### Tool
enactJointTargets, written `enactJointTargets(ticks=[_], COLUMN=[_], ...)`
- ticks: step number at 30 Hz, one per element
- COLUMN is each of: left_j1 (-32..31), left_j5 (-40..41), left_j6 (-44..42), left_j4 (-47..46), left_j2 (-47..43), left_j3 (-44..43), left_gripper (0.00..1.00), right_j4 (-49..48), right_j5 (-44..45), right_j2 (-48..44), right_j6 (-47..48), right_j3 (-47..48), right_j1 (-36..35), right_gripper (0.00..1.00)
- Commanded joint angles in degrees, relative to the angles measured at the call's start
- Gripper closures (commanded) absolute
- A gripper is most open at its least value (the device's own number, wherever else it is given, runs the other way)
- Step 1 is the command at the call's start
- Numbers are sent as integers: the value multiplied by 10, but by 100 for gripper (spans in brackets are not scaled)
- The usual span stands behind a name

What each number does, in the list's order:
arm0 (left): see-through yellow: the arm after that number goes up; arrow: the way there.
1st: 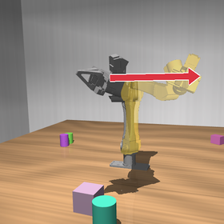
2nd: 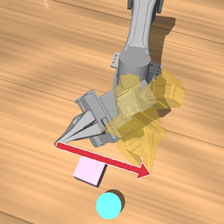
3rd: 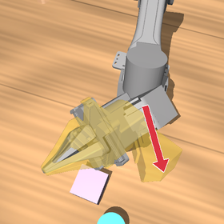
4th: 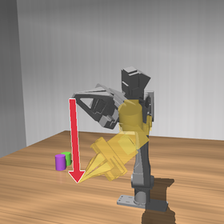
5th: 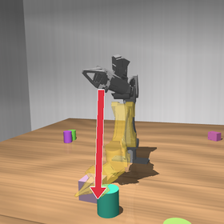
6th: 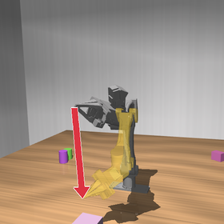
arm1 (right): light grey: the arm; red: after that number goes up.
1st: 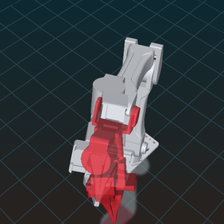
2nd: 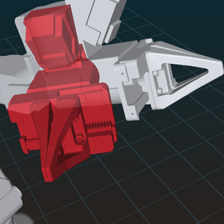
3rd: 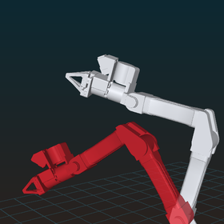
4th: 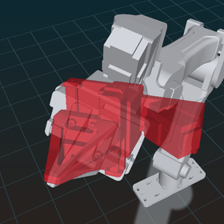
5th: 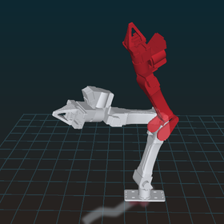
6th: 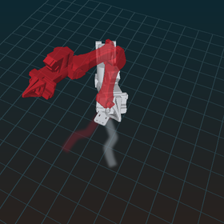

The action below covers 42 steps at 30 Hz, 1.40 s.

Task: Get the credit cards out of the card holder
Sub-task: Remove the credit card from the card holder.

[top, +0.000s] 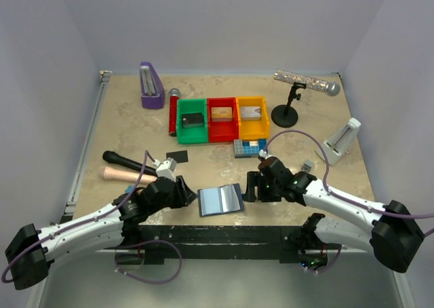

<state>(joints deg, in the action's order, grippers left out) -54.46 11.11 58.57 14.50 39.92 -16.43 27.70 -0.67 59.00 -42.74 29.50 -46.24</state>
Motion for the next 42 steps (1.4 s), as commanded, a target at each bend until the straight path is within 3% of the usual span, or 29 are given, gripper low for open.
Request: enactJointTargets(ticks=[1,7,14,17,21,28,36,42], left_j1=[-3,-3,-3,-3,-3,-2,-3,-7], left_j5=[-15,-22,-33,-39,-40,-25,-63,-74], left_j6=[42,47,45,45,46,52,48,34], left_j4=[-74,-86,-122,-135,-155,-171,-248,-252], left_j2=[-15,-20,0,16,26,27,120,164], left_j3=[42,63,68,66,65,65,39,3], left_gripper=[56,56,56,56,56,57,55,55], right_j4=[-69,-86,-110,-111,-97,-30,-16,-17], right_j5=[-31,-47,-62,-62,-61,-50,-82,-85], right_j2=[27,73,96,93,79,7,-37,-39], right_j6=[-20,-8,-6,-2,7,23,20,17], right_j3=[-9,-1,-5,-4,-2,-1,-21,-23], right_j1=[19,28,28,27,27,26,18,7], right_gripper=[27,39,59,70,99,100,100,100])
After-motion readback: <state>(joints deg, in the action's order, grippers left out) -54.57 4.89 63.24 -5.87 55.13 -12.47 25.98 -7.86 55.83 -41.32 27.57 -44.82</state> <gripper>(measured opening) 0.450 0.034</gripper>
